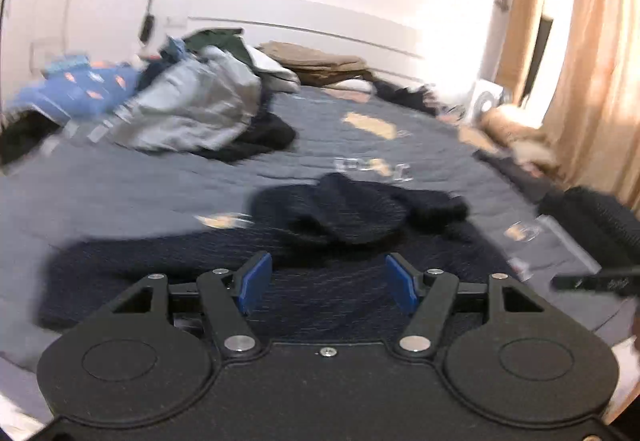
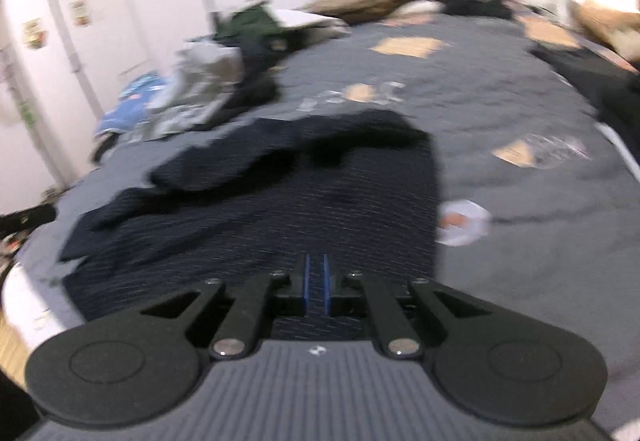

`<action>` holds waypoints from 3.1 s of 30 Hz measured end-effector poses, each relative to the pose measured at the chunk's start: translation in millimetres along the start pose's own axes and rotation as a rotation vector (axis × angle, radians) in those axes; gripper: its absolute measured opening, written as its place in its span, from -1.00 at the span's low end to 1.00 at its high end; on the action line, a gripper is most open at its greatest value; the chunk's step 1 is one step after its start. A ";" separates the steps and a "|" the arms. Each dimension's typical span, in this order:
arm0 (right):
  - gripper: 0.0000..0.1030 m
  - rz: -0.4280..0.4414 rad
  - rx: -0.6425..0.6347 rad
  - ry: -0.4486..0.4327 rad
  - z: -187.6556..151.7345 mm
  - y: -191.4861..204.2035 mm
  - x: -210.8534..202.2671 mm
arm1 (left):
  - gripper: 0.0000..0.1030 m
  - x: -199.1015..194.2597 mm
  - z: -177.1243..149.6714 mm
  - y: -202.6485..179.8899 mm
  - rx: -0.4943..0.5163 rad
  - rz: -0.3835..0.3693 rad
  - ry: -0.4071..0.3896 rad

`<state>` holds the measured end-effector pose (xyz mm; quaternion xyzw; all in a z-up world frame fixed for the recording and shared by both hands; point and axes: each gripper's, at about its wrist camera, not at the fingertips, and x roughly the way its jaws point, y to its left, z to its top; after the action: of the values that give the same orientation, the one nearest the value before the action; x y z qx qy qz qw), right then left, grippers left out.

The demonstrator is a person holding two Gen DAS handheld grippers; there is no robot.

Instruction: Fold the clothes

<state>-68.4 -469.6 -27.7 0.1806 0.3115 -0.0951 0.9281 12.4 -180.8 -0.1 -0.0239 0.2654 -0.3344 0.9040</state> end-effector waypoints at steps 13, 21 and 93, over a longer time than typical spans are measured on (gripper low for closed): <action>-0.34 -0.003 0.130 0.087 -32.5 -38.8 13.3 | 0.28 15.0 -5.1 5.4 -0.101 -0.021 0.016; -0.33 -0.043 0.139 0.169 -36.7 -47.2 29.6 | 0.29 18.4 -8.0 -12.1 -0.034 -0.024 0.027; -0.07 0.165 0.037 -0.185 120.3 -40.2 59.3 | -0.56 233.5 22.4 -67.1 0.740 0.062 0.309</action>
<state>32.1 -557.8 14.0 0.2132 0.2071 -0.0405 0.9540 132.3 -379.9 -74.3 0.3618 0.2602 -0.3797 0.8107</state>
